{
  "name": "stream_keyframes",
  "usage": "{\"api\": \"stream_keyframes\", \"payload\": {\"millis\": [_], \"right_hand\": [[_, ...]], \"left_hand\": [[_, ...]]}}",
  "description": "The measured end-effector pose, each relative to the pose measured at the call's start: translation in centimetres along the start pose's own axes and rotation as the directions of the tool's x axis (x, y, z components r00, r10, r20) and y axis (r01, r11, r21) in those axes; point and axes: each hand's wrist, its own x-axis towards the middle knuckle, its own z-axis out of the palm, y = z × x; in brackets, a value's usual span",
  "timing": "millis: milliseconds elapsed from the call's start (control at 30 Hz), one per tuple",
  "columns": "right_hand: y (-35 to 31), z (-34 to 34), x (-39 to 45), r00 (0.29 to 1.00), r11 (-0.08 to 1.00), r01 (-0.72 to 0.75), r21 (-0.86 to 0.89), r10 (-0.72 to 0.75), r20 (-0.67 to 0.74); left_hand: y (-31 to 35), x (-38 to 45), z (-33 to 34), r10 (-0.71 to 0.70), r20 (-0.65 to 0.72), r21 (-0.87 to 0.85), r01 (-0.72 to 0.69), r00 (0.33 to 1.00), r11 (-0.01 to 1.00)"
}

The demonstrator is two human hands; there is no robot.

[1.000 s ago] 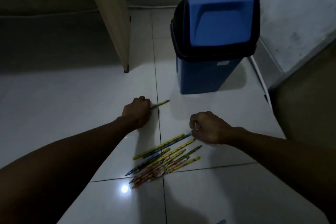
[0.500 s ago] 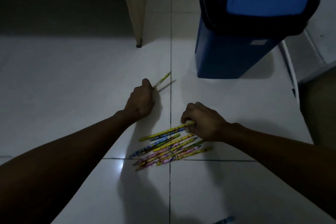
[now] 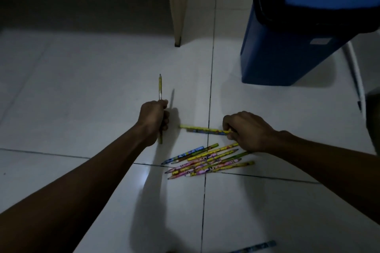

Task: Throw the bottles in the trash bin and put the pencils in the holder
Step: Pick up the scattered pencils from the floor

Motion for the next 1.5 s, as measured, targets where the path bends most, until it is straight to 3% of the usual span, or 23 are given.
{"api": "stream_keyframes", "payload": {"millis": [100,200,267,367,467,700,767,867,933,1000,1067,1100,1167,1233,1500], "right_hand": [[0.3,-0.2,-0.1,0.999,0.996,-0.052,0.071,0.053,-0.012],[0.3,-0.9,-0.1,0.973,0.932,-0.163,0.324,0.206,-0.106],[-0.2,-1.3,0.1,0.938,0.787,-0.185,0.588,0.320,-0.133],[-2.0,-1.9,0.3,0.934,0.472,-0.156,0.868,0.357,-0.027],[-4.1,-2.0,0.4,0.946,0.282,-0.192,0.940,0.307,0.101],[-6.9,-1.0,0.2,0.943,0.109,-0.264,0.958,0.237,0.233],[-7.0,-0.6,0.0,0.943,0.155,-0.290,0.945,0.217,0.254],[-6.4,-0.3,-0.4,0.937,0.342,-0.305,0.889,0.276,0.215],[-5.5,-0.1,-0.6,0.932,0.421,-0.290,0.860,0.328,0.154],[-4.5,-0.1,-1.0,0.926,0.490,-0.275,0.827,0.367,0.090],[-3.5,-0.1,-1.4,0.925,0.578,-0.268,0.771,0.377,0.040],[-3.1,-0.1,-1.6,0.925,0.616,-0.264,0.742,0.379,0.014],[-2.3,0.0,-2.0,0.924,0.673,-0.248,0.697,0.381,-0.040],[-1.7,0.2,-2.4,0.922,0.708,-0.236,0.666,0.379,-0.076],[-1.5,1.3,-3.2,0.933,0.752,-0.225,0.619,0.350,-0.086]], "left_hand": [[0.1,-0.6,0.2,-0.093,0.101,-0.055,0.099,0.990,0.994],[0.1,-1.2,0.7,-0.138,0.188,-0.070,0.154,0.972,0.986],[0.2,-1.6,1.3,-0.141,0.256,-0.082,0.166,0.956,0.983],[0.5,-2.3,2.7,-0.090,0.343,-0.119,0.138,0.935,0.983],[1.0,-3.0,4.1,-0.003,0.382,-0.191,0.083,0.924,0.978],[1.4,-3.6,4.4,0.042,0.324,-0.207,0.028,0.945,0.978],[1.5,-3.5,4.2,0.039,0.263,-0.204,0.016,0.964,0.979],[1.6,-3.0,3.4,0.040,0.170,-0.165,-0.011,0.985,0.986],[1.6,-2.9,2.7,0.014,0.182,-0.131,0.010,0.983,0.991],[1.3,-2.9,2.0,-0.006,0.232,-0.002,0.007,0.973,1.000],[0.5,-2.8,1.4,0.020,0.280,0.234,-0.089,0.960,0.968],[0.0,-2.8,1.2,0.043,0.311,0.379,-0.166,0.949,0.910],[-1.1,-2.8,0.8,0.073,0.399,0.631,-0.332,0.914,0.701],[-2.1,-2.9,0.6,0.060,0.474,0.734,-0.432,0.879,0.525],[-2.7,-2.4,0.4,0.088,0.548,0.769,-0.542,0.832,0.338]]}}
